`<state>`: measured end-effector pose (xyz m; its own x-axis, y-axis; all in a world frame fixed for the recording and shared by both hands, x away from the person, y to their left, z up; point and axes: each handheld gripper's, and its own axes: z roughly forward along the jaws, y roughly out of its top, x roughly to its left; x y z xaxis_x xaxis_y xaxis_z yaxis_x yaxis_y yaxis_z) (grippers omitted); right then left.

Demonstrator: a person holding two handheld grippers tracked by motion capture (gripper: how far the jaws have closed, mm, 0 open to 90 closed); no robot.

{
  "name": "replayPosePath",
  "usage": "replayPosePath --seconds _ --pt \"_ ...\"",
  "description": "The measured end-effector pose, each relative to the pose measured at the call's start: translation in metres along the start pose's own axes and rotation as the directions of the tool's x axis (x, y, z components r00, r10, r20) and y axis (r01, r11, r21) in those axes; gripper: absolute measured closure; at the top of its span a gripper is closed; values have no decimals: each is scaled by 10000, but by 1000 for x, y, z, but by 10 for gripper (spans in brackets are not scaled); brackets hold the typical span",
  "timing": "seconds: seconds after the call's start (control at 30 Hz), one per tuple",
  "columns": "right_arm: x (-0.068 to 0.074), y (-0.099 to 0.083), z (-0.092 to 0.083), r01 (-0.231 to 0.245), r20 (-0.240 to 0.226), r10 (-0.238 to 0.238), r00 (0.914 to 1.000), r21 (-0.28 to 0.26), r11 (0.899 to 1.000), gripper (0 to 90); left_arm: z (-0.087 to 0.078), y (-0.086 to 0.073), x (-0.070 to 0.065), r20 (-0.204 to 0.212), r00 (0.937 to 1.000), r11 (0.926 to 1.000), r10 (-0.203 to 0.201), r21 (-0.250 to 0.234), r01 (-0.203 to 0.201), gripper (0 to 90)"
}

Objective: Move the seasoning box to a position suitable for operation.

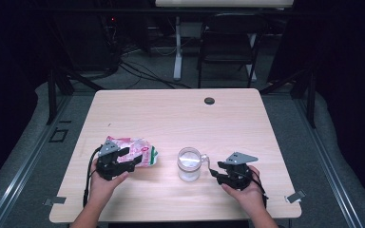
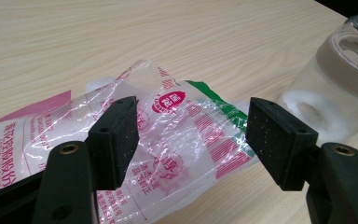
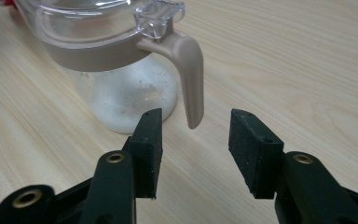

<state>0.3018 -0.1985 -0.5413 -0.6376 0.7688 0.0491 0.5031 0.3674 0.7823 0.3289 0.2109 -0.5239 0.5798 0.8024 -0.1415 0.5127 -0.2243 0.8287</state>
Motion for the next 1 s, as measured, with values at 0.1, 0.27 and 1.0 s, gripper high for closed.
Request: replayPosePath --seconds 0.1,0.27,1.0 --pt "1 1 4 184 -43 -184 9998 11 9998 567 -4 -2 -2 -240 9992 9995 322 78 -320 362" --pt "2 4 12 190 -233 -186 9996 166 9997 593 -12 -6 0 -409 9989 9991 226 -346 -240 395" --pt "-2 18 50 -21 -65 24 10000 425 9991 713 -32 -23 8 -412 9933 9906 -1077 -888 1037 418"
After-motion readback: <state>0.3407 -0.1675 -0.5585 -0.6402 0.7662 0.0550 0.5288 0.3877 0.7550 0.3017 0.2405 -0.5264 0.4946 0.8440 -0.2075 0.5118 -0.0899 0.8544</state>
